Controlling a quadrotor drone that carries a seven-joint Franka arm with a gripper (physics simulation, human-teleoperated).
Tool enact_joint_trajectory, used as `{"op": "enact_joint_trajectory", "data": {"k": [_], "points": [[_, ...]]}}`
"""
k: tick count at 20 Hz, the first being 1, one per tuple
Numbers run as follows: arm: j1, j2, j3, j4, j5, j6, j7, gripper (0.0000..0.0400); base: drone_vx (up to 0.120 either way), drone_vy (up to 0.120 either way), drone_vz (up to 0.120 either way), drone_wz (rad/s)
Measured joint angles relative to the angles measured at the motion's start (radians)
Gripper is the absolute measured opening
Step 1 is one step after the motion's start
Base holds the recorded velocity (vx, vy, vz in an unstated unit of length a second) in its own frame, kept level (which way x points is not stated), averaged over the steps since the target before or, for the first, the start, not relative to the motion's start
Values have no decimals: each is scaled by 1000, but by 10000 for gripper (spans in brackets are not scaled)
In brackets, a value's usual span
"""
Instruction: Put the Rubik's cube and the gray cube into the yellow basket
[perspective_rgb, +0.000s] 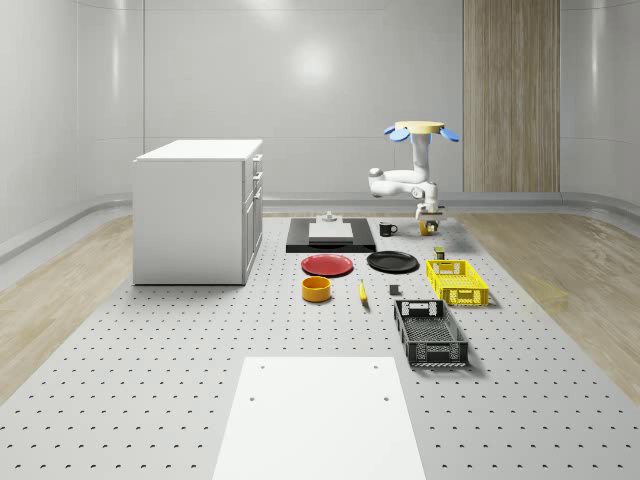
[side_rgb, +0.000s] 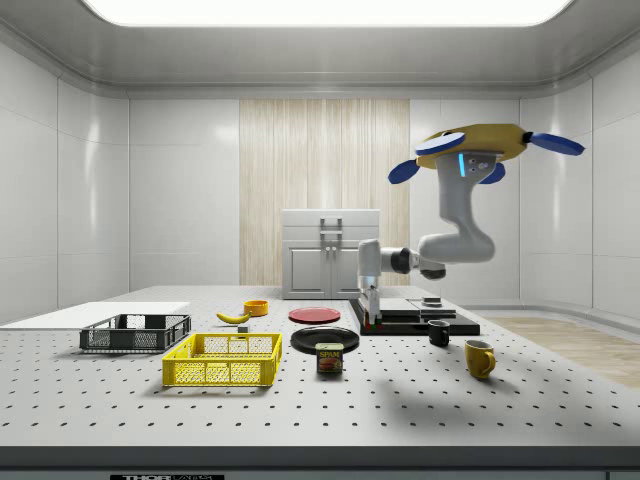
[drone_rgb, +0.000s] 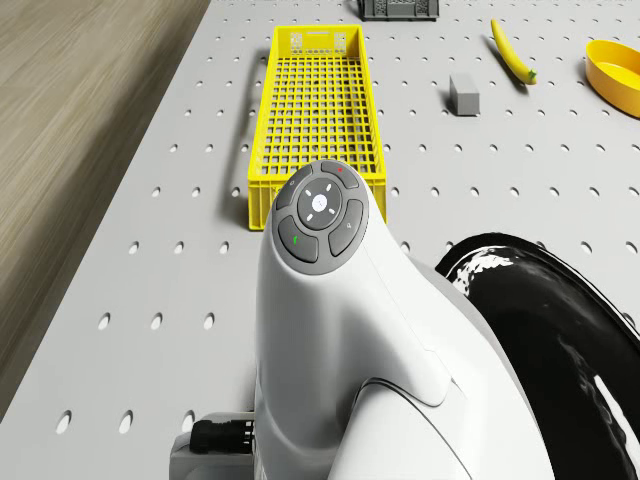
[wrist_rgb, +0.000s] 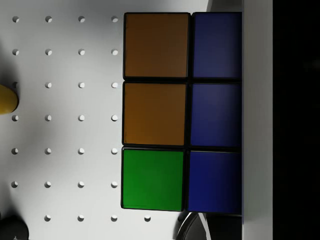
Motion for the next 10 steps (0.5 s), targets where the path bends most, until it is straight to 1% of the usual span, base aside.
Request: {"op": "enact_joint_trajectory", "data": {"k": [8, 10], "points": [[-4, -21, 3, 1, 9, 19, 3, 322, 120, 0, 0, 0], [-5, -26, 4, 1, 11, 24, 4, 322, 120, 100, 0, 0]]}}
